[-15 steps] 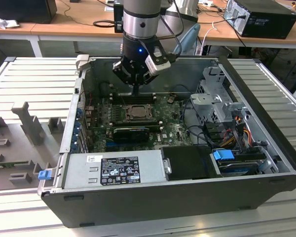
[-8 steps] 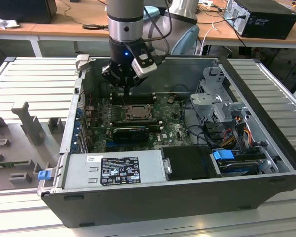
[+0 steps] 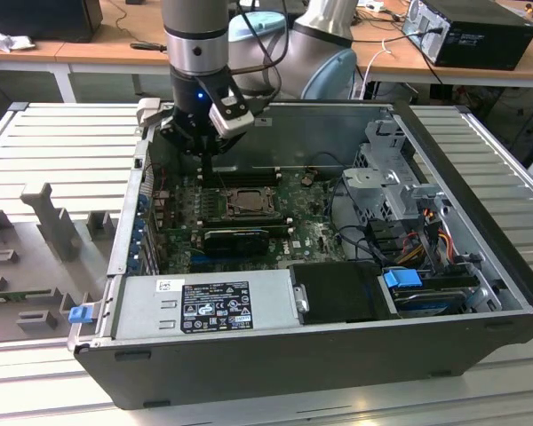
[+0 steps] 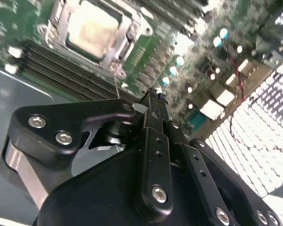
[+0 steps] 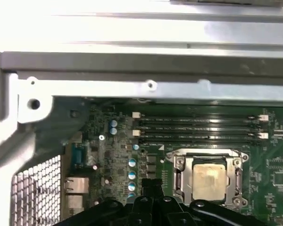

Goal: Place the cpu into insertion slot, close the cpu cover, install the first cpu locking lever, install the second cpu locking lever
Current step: 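Install the first cpu locking lever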

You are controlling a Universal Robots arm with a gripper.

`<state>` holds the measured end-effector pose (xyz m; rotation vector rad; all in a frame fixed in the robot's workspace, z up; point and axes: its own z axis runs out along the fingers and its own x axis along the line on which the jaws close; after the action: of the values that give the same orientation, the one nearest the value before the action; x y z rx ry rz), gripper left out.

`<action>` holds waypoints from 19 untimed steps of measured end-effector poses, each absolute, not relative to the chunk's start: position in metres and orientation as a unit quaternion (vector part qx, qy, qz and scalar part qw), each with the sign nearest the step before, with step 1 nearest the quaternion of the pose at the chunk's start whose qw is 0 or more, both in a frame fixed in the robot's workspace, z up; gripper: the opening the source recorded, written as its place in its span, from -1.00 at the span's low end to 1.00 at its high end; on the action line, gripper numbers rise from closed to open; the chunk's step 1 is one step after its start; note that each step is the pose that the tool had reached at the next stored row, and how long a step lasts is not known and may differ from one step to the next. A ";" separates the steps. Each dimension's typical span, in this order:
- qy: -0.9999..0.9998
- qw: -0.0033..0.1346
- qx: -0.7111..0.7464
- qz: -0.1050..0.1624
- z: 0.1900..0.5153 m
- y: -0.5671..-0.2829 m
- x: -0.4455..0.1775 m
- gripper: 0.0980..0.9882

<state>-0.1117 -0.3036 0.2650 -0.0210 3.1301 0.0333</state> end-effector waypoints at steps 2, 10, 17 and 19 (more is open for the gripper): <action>1.000 0.006 -0.007 0.011 0.263 -0.297 -0.113 -0.98; 1.000 0.006 -0.007 0.011 0.260 -0.288 -0.104 -0.98; 1.000 0.006 -0.007 0.011 0.260 -0.288 -0.096 -0.98; 1.000 0.006 -0.007 0.011 0.260 -0.288 -0.094 -0.98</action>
<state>-0.0943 -0.2876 0.2601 -0.0210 3.1303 0.0333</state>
